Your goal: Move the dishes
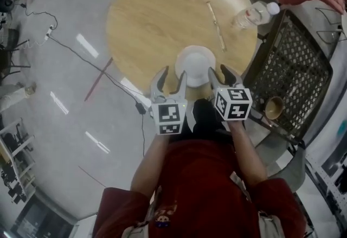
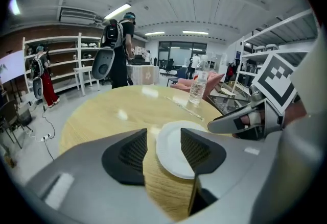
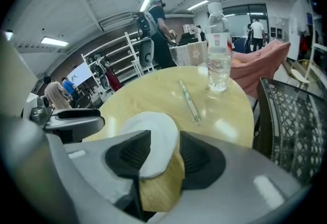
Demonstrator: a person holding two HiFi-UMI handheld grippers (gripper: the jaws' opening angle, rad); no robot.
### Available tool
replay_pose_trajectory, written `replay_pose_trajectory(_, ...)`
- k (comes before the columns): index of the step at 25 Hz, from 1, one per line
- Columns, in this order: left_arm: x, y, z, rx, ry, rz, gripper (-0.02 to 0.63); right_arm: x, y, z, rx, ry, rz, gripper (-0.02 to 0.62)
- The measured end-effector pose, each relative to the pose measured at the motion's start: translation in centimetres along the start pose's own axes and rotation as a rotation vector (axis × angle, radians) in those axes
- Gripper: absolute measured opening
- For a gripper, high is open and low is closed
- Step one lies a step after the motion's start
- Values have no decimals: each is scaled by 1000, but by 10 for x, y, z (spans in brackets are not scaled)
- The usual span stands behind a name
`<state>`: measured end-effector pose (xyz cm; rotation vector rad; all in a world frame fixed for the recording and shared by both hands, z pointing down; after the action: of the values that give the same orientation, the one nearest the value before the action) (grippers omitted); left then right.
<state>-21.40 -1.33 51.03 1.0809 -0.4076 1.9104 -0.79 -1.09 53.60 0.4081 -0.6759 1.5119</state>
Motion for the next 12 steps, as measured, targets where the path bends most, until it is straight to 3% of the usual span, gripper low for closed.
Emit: replay_pose_trajectory(12,24,10,37,79,170,-42,216,14,2,25,49,98,43,166)
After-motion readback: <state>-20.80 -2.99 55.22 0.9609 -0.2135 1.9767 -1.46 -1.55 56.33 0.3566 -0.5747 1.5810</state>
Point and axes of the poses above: the fingertips, and each gripper's own axes: z forward along the fingers, y to its left, x out of its underside, the point moved 10 cm from there along -z, backward along the fingers, and after that the axes turned 9 degrees about x, right-handed, at the moved point
